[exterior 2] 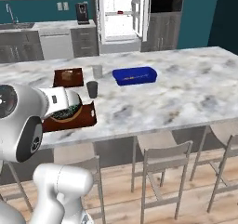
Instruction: Take the donuts from the fridge and place them on the empty tray on the dining counter.
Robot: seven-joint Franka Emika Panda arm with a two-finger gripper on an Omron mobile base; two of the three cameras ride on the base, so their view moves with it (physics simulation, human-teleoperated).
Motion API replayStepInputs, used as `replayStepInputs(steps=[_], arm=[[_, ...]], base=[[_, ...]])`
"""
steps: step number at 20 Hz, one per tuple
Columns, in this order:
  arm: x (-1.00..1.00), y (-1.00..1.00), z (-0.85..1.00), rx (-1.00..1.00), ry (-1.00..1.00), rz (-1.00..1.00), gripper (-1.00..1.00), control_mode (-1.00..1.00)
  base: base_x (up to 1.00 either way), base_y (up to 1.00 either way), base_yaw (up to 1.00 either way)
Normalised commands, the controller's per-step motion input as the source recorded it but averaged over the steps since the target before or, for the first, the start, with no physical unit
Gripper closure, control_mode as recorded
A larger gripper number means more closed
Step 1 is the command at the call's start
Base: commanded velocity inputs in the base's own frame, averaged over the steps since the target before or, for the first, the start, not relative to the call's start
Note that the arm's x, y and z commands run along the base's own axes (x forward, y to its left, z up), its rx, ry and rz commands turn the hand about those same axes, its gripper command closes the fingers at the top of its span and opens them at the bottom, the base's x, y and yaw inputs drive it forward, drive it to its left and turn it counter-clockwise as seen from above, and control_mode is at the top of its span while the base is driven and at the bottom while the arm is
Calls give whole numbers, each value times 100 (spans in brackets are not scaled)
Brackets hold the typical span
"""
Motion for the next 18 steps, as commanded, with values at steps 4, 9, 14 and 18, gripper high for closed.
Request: replayStepInputs(steps=[4, 9, 14, 18], arm=[[0, 0, 0, 0, 0, 0, 100, 100], [0, 0, 0, 0, 0, 0, 100, 100], [0, 0, 0, 0, 0, 0, 100, 100], [0, 0, 0, 0, 0, 0, 100, 100]], base=[[96, 14, 28], [75, 4, 30], [68, 6, 41], [68, 0, 58]])
